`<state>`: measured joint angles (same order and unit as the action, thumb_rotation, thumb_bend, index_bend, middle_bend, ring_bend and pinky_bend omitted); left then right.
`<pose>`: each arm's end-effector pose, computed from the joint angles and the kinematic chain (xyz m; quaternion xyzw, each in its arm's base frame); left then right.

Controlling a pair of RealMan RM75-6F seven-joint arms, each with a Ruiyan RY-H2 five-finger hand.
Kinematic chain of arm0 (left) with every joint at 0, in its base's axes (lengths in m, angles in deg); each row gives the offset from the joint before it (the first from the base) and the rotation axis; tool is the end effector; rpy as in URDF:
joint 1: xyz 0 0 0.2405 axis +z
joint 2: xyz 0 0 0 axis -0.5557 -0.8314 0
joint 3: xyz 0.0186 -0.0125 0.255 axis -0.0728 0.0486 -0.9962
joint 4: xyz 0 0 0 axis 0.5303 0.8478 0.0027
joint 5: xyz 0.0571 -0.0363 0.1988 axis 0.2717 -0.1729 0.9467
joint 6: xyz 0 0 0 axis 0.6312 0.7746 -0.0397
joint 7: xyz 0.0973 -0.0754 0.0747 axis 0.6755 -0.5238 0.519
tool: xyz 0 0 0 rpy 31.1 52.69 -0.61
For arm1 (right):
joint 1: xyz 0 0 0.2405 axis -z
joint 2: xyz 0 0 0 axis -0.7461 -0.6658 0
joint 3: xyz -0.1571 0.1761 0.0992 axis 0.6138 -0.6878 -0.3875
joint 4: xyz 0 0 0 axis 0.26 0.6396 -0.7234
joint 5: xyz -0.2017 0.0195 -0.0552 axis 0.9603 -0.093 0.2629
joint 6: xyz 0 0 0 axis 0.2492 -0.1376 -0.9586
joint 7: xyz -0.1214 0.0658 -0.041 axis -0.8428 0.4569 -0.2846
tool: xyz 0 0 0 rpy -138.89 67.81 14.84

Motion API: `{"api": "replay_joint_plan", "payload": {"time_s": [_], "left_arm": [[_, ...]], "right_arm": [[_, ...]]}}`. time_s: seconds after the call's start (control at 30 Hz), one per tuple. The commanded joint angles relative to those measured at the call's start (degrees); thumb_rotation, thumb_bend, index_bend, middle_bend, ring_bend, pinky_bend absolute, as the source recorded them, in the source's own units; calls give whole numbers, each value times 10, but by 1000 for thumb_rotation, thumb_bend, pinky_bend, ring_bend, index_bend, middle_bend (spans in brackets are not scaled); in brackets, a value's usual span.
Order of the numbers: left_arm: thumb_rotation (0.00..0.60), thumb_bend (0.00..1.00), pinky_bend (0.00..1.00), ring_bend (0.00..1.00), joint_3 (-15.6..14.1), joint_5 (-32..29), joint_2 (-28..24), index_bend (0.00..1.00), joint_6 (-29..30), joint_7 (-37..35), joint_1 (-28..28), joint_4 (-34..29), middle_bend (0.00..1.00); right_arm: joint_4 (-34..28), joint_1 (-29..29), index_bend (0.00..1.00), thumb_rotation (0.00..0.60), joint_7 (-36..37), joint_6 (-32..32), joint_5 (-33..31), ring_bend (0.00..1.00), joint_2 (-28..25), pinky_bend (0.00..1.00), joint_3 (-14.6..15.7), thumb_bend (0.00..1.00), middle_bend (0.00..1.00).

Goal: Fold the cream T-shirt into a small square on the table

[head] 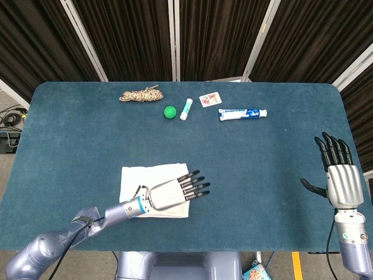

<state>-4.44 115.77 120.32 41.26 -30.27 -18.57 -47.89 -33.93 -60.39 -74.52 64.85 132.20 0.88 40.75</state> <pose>-0.0944 0.3127 -0.1033 -0.8297 -0.0024 -0.5137 0.2183 -0.2735 -0.2448 0.1675 0.5604 -0.3237 0.4875 0.5861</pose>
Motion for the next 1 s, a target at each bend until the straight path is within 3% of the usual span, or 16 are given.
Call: {"api": "replay_joint_plan", "payload": {"time_s": [0.03,0.1,0.2,0.3,0.4,0.5,0.8,1.0], "left_arm": [[600,293,0,0,28,-27,-26,0,12,4,3,-29,0],[600,125,0,0,52,-59,-53,0,5,16,14,-67,0],[600,7,0,0,91,-124,-120,0,-13,53,44,-189,0],[600,0,0,0,124,-214,-228,0,-25,132,103,-347,0],[600,0,0,0,123,-269,-328,0,-28,209,151,-471,0],[600,0,0,0,115,-302,-384,0,-13,238,192,-554,0],[600,0,0,0,84,-345,-435,0,34,264,277,-644,0],[600,0,0,0,62,-327,-446,0,75,256,322,-661,0]], "right_arm": [[0,0,61,600,0,0,0,0,0,0,0,0,0],[-1,0,61,600,0,0,1,0,-1,0,1,0,0],[-2,1,61,600,0,0,1,0,-1,0,1,0,0],[-4,0,61,600,-3,-2,4,0,-2,0,3,0,0],[-8,0,60,600,-8,-4,4,0,-3,0,4,0,0],[-14,1,60,600,-18,-6,3,0,-7,0,7,0,0],[-42,3,3,600,-67,-22,0,0,-30,0,19,0,0],[-57,8,0,600,-87,-17,-2,0,-39,0,20,0,0]]}}
